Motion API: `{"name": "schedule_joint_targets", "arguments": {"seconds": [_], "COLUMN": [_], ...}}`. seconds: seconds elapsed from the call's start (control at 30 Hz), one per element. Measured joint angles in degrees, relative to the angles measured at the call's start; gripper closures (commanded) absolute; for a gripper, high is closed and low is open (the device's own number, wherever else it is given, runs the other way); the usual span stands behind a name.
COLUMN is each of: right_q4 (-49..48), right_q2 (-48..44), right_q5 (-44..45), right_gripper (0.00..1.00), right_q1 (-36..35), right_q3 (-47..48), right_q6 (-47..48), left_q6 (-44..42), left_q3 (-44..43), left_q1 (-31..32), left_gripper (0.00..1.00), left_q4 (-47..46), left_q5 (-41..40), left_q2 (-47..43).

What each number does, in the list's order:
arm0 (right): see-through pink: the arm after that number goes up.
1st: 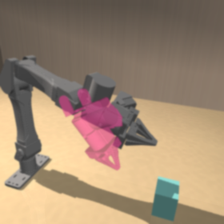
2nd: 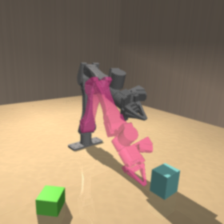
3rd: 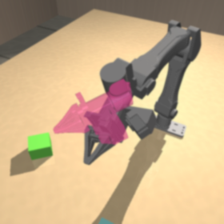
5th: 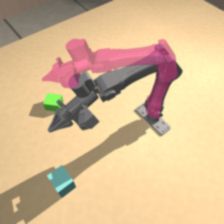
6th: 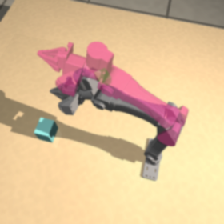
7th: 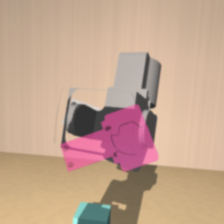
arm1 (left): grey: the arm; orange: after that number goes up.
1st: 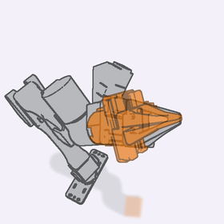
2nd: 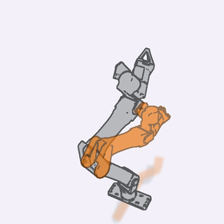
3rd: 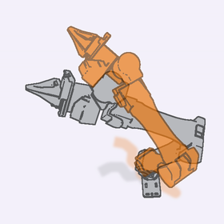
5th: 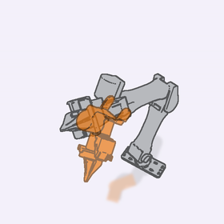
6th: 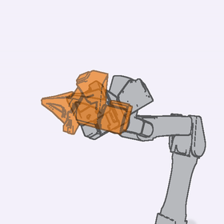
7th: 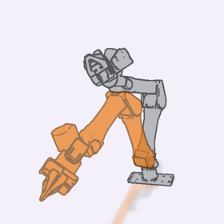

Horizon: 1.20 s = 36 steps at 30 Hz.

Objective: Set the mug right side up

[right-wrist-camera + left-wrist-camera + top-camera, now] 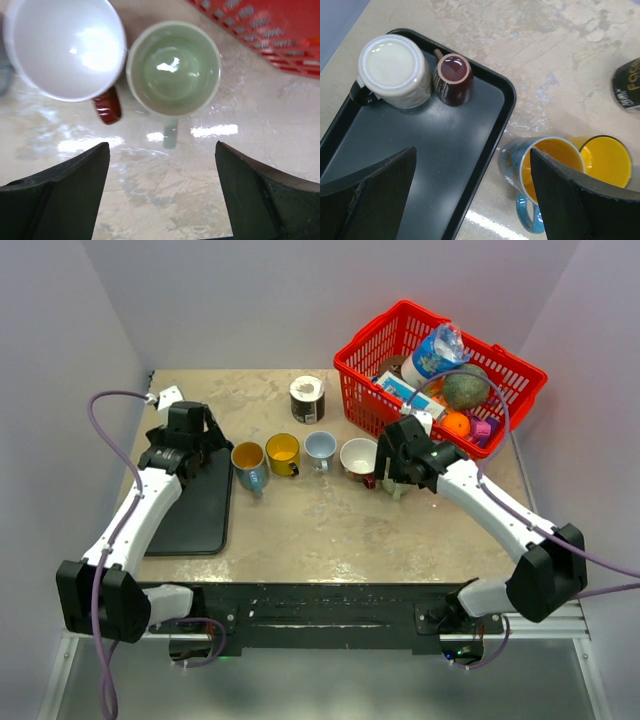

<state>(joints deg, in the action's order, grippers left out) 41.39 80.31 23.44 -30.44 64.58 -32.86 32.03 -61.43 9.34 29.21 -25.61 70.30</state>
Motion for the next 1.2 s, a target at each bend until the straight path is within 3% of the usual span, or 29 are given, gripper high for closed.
{"name": "schedule_joint_targets", "arguments": {"seconds": [0.17, 0.37, 0.77, 1.0, 1.2], "right_q4": [1.01, 0.94, 0.96, -0.04, -0.72], "right_q2": [-2.51, -2.45, -0.42, 0.04, 0.04], "right_q5": [-3.02, -5.49, -7.76, -8.28, -8.39], "right_gripper": [0.11, 0.11, 0.11, 0.11, 0.11], "right_q1": [0.0, 0.0, 0.13, 0.59, 1.31], "right_q3": [7.1, 11.61, 11.63, 11.58, 10.8], "right_q6": [1.14, 2.08, 4.42, 4.7, 4.76], "left_q6": [-1.97, -3.63, -2.49, 2.14, 3.98], "left_q3": [0.02, 0.11, 7.04, 7.89, 7.5], "left_q1": [-3.15, -17.46, -37.11, -39.12, -39.6], "left_gripper": [0.01, 0.01, 0.03, 0.05, 0.14], "left_q4": [0.59, -0.2, -11.21, -13.77, -14.91], "left_q5": [-1.4, 3.74, 16.72, 17.16, 17.97], "left_q2": [5.27, 9.05, 10.03, 13.86, 20.39]}}
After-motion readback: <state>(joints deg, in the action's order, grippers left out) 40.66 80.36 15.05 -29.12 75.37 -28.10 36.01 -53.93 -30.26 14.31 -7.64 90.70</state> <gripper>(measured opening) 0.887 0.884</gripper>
